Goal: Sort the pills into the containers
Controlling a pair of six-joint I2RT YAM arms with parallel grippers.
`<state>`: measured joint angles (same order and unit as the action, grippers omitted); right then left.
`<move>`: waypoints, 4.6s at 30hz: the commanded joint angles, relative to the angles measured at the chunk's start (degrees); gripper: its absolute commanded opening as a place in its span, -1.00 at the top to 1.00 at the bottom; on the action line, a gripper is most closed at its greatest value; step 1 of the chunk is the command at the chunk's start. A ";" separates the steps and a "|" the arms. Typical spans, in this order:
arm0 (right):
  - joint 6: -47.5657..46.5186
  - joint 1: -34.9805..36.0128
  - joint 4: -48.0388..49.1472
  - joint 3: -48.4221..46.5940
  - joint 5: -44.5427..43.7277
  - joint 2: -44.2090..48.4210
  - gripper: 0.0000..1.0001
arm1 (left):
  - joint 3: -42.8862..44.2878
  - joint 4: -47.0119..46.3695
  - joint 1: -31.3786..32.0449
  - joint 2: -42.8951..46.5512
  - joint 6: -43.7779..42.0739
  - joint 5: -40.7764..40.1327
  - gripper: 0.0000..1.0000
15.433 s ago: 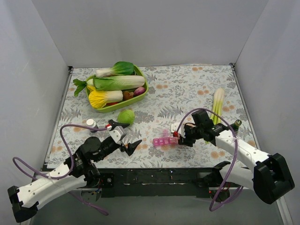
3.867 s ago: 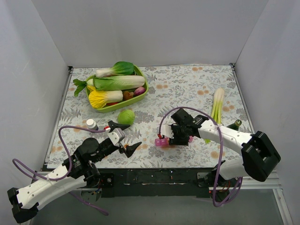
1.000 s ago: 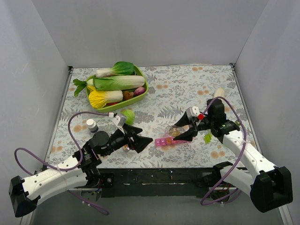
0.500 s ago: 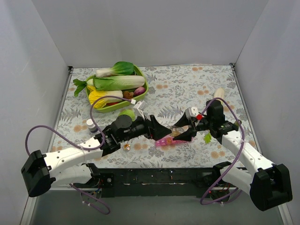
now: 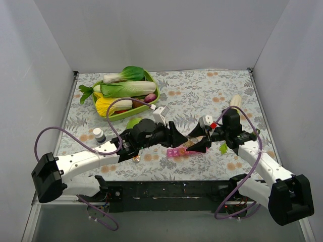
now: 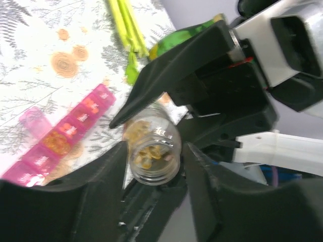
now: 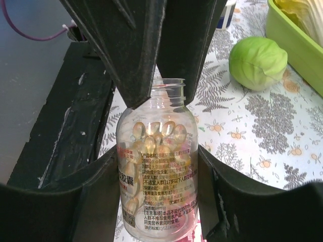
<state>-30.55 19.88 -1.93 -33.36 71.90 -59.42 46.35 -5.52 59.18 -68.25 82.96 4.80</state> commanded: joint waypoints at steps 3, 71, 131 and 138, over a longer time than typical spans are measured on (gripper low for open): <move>0.92 -0.10 3.52 0.23 -0.18 -0.26 0.97 | 5.86 8.94 1.55 -2.41 -1.57 -2.33 0.38; -12.43 -3.18 -8.79 -0.30 -5.10 0.44 0.97 | -7.77 42.26 -13.47 -9.01 6.95 -20.62 -0.06; 0.49 13.69 -18.19 -15.50 -27.09 0.53 0.97 | -9.18 -17.34 -10.75 -2.50 28.06 16.99 0.64; 2.85 13.70 -17.50 -14.54 -14.69 0.53 0.97 | -2.76 -12.95 -10.75 -7.51 15.15 31.66 0.71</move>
<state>-31.35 31.46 -27.11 -45.60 41.63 -58.61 37.98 -19.25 46.35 -73.80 107.13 25.54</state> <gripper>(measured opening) 0.592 0.414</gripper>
